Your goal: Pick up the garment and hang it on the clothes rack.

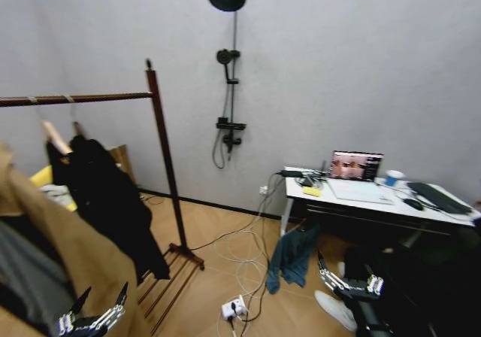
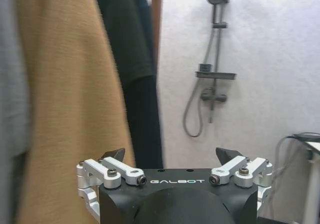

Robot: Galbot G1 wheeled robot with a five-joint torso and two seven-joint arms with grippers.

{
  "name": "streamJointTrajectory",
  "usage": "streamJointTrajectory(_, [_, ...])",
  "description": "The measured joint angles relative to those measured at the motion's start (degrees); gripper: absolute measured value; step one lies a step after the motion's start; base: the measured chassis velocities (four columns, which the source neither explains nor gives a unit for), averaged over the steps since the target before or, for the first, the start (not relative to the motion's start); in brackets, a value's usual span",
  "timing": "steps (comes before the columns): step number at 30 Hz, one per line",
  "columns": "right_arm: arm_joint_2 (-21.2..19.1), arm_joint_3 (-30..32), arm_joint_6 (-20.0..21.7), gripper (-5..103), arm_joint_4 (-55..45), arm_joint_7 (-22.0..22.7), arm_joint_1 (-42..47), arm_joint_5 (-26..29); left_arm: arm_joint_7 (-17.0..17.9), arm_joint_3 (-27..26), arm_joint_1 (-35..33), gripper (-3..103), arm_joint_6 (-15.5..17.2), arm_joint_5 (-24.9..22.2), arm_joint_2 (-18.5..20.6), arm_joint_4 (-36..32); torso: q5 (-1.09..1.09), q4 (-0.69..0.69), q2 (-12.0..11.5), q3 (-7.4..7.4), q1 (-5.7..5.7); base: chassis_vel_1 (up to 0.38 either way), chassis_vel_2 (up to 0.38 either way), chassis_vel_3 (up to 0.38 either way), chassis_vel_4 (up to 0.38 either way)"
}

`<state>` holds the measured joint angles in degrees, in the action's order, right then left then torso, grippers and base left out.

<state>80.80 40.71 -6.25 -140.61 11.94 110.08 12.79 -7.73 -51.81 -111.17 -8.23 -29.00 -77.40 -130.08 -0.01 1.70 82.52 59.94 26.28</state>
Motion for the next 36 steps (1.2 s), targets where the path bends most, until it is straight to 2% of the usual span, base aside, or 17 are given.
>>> streamJointTrajectory(10, [0.0,0.0,0.0,100,0.0,0.0,0.01,0.0,0.0,0.0,0.0,100,0.0,0.0,0.0,0.0,0.0,0.03,0.0,0.0,0.0,-0.053,-0.059,-0.192,-0.197])
streamJointTrajectory(14, [0.0,0.0,0.0,100,0.0,0.0,0.0,0.0,0.0,0.0,0.0,100,0.0,0.0,0.0,0.0,0.0,0.01,0.0,0.0,0.0,0.001,0.006,-0.117,-0.119])
streamJointTrajectory(19, [0.0,0.0,0.0,100,0.0,0.0,0.0,0.0,0.0,0.0,0.0,100,0.0,0.0,0.0,0.0,0.01,-0.02,0.0,0.0,0.0,0.007,0.003,-0.017,-0.009])
streamJointTrajectory(36, [0.0,0.0,0.0,100,0.0,0.0,0.0,0.0,0.0,0.0,0.0,100,0.0,0.0,0.0,0.0,0.01,0.01,-0.01,0.01,0.01,0.007,-0.007,-0.011,0.007])
